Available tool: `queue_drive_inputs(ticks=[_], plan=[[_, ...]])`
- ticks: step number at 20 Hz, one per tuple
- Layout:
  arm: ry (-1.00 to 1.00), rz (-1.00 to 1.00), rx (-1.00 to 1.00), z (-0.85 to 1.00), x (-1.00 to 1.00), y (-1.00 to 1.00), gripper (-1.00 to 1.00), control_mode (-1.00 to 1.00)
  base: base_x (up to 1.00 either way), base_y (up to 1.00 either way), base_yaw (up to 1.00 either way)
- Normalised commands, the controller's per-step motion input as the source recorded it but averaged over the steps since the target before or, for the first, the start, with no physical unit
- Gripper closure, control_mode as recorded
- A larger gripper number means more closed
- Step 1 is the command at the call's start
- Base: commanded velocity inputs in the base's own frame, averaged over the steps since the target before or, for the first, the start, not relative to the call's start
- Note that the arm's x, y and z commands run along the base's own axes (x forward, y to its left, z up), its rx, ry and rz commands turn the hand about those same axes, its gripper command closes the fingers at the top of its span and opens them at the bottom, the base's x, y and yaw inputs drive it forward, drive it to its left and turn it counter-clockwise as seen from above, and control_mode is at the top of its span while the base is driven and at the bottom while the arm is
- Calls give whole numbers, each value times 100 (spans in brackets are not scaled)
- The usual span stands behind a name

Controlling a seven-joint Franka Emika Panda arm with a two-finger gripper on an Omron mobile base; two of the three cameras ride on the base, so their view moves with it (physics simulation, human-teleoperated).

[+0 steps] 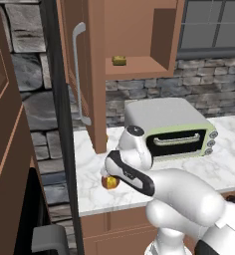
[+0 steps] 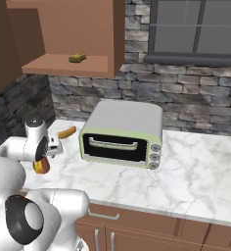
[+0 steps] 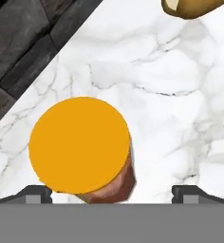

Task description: Pick the honey bottle and jam from the counter and place them in the cabinets closest to them.

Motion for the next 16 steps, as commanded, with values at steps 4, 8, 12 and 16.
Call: queue_drive_inputs(ticks=[4,8,12,16], plan=[[0,6,1,-33,23,18,-100,-100,0,0,0],[0,6,0,-33,19,17,-100,-100,0,0,0],[2,3,-1,-26,17,30,100,-100,0,0,0],[1,0,0,-1,2,4,100,-100,0,0,0]])
